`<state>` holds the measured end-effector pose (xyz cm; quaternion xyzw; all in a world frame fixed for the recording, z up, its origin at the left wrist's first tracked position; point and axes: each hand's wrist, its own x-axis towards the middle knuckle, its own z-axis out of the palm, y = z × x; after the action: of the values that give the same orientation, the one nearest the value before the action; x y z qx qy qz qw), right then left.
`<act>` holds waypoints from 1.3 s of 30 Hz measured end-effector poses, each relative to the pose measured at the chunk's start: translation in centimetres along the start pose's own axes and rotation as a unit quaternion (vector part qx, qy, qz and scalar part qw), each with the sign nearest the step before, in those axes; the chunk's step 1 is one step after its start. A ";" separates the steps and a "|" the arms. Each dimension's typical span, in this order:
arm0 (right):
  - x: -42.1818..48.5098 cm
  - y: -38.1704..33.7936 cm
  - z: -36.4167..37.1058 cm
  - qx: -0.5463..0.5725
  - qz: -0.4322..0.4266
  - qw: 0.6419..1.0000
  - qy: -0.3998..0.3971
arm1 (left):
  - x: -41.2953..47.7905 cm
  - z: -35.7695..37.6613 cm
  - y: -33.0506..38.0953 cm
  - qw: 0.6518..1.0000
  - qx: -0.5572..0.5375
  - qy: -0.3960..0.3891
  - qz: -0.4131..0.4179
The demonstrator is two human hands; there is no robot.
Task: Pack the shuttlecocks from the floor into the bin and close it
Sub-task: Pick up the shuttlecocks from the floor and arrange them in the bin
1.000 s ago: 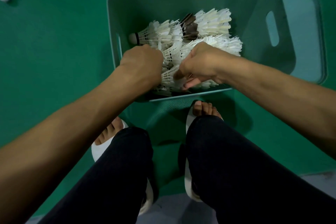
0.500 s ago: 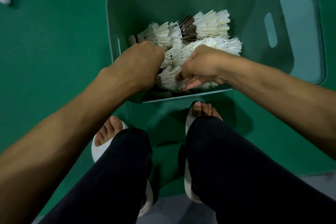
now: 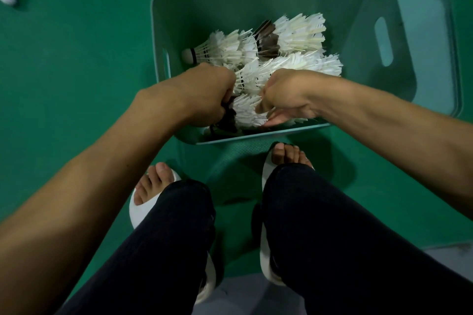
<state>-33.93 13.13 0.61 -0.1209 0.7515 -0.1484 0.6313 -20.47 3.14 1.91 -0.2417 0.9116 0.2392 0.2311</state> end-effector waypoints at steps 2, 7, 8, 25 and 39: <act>-0.1 0.0 0.2 -0.011 0.007 1.000 0.000 | -0.2 0.2 0.2 1.000 0.010 0.010 -0.005; 0.0 0.2 -0.1 -0.004 -0.002 1.000 0.002 | -0.1 0.2 0.3 0.999 0.026 -0.037 -0.028; -0.1 0.2 -0.2 0.004 -0.006 1.000 -0.001 | -0.1 0.2 0.3 0.998 0.031 -0.048 -0.032; -2.2 -0.5 -0.4 -0.261 -0.107 0.949 0.141 | -1.0 0.4 0.8 0.995 0.089 0.033 -0.044; -7.6 -7.4 -3.0 -0.179 -0.258 0.930 0.191 | -4.7 -6.4 -4.5 0.934 -0.080 0.340 -0.074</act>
<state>-35.57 9.25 10.81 -0.3912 0.8149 -0.1899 0.3833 -16.24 -2.27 7.94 -0.3933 0.8930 0.1969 -0.0953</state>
